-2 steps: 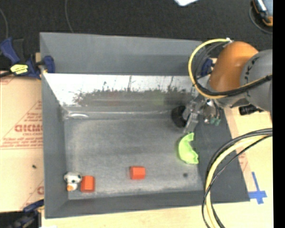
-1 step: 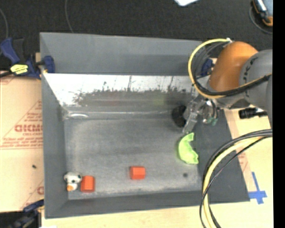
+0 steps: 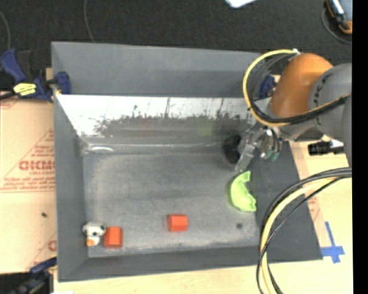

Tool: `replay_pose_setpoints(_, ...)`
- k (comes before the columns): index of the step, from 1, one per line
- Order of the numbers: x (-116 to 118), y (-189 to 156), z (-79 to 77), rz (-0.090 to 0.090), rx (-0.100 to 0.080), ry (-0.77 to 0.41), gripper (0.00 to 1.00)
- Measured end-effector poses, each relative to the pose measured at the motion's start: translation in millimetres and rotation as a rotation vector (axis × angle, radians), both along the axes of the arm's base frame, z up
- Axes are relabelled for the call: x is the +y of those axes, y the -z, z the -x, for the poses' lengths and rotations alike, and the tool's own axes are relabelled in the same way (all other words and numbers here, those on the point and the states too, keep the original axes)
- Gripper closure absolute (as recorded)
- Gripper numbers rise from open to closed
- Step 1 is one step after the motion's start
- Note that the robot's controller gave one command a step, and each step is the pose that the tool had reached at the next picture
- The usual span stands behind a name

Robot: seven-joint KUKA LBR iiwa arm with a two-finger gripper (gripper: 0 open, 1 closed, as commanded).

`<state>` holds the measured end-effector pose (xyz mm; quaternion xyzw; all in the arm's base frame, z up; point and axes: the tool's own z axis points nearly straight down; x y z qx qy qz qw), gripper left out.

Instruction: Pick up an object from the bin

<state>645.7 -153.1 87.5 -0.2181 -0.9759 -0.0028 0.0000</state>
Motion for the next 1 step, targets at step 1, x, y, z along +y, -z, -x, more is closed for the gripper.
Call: replay_pose_setpoints(1,0.0,-5.4,0.8,0.001,-0.001,0.003,1.00)
